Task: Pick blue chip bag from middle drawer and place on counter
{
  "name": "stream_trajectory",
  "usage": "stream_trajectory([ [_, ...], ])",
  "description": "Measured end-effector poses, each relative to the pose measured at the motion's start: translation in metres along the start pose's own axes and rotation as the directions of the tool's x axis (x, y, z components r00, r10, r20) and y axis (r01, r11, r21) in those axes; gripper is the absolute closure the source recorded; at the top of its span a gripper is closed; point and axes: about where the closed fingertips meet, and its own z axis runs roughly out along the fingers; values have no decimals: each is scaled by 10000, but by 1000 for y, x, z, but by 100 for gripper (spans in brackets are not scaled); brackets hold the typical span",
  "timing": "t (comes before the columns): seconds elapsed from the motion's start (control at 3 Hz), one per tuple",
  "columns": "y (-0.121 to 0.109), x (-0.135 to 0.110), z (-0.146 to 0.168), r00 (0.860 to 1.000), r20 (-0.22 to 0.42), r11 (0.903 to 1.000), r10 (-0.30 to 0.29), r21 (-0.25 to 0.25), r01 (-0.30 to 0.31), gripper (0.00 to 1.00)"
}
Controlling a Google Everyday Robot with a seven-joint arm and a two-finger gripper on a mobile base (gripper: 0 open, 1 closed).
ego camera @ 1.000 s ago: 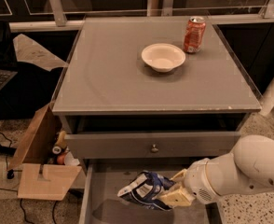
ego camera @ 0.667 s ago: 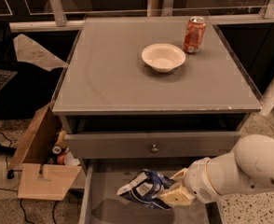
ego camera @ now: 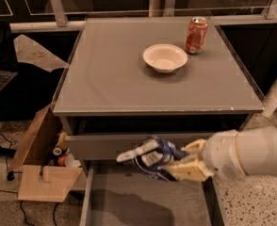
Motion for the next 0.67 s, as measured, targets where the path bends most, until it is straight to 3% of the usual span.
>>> stream_trajectory([
  [0.33,-20,-55,-47,9979,615,9941,-209,1072,142,100],
  [0.67,-37,-98,-79,9913,1300,9627,227,2645,-567,100],
])
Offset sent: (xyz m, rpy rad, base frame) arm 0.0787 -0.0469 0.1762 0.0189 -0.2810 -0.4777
